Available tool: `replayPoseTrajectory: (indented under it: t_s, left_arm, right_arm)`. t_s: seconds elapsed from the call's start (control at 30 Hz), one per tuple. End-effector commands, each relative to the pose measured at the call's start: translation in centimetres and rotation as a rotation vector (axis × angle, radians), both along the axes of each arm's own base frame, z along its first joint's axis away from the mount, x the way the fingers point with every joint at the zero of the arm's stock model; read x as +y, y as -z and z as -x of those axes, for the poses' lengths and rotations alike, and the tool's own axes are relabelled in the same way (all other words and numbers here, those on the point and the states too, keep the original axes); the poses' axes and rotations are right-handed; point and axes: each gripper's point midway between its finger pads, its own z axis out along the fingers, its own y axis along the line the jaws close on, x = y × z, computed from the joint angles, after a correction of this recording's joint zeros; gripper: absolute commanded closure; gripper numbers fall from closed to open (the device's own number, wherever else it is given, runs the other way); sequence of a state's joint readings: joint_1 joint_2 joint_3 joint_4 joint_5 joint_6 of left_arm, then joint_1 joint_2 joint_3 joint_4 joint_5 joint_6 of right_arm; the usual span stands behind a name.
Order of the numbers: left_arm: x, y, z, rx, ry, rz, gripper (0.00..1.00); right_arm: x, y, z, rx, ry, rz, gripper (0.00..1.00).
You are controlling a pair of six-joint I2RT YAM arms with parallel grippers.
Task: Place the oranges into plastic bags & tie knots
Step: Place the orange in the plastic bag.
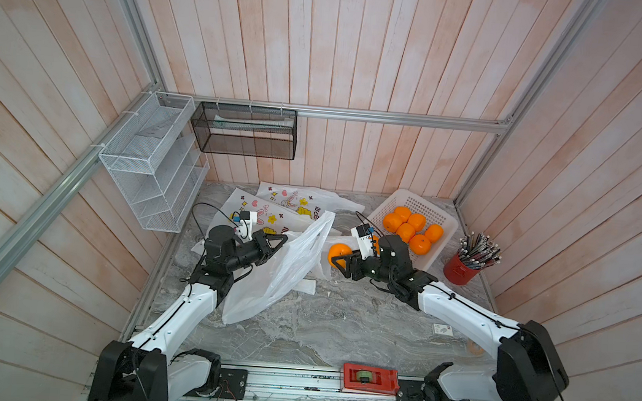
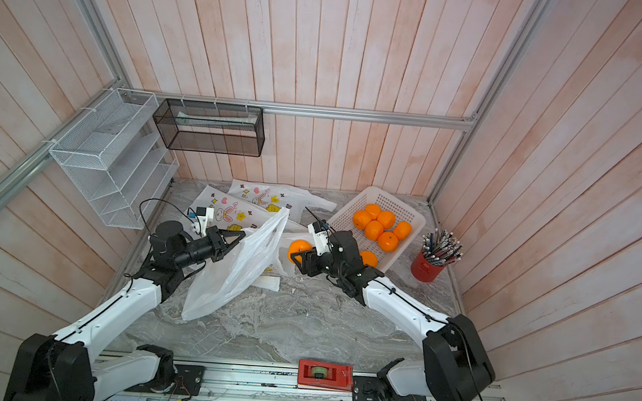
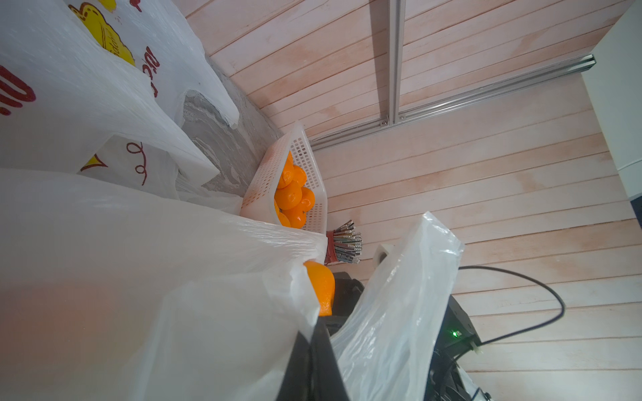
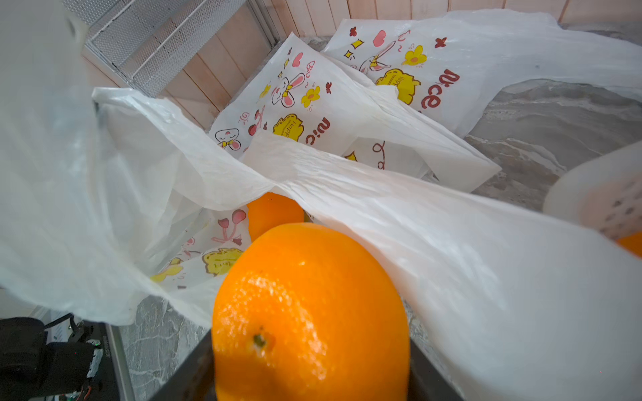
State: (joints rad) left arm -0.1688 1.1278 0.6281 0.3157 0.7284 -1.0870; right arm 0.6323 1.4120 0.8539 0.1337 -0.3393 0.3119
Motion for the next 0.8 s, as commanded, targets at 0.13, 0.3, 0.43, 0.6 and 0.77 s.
replayPoseTrajectory:
  t_s: [0.13,0.3,0.43,0.6,0.77]
  left_arm:
    - [0.5,-1.8,0.5,-0.068,-0.001,0.003,1.00]
    - [0.8,-1.8,0.8,-0.074,-0.014,0.006,1.00]
    - [1.5,-1.6,0.7,-0.060,-0.046,0.011,1.00]
    - [2.5,-0.7,0.6,-0.035,-0.088,0.023,1.00]
    - [2.6,-0.4,0.7,-0.031,-0.086,0.024,1.00]
  right_arm:
    - [6.3,-0.7,-1.3,-0.060,-0.149,-0.040,0.43]
    - [10.6,-0.2,-1.4,-0.046,-0.233,-0.066,0.38]
    - [12.9,1.0,-1.5,-0.015,-0.271,-0.063,0.28]
    - [12.8,0.7,-1.9,-0.028,-0.252,-0.054,0.11]
    - [11.8,0.7,-1.9,-0.033,-0.226,-0.022,0.05]
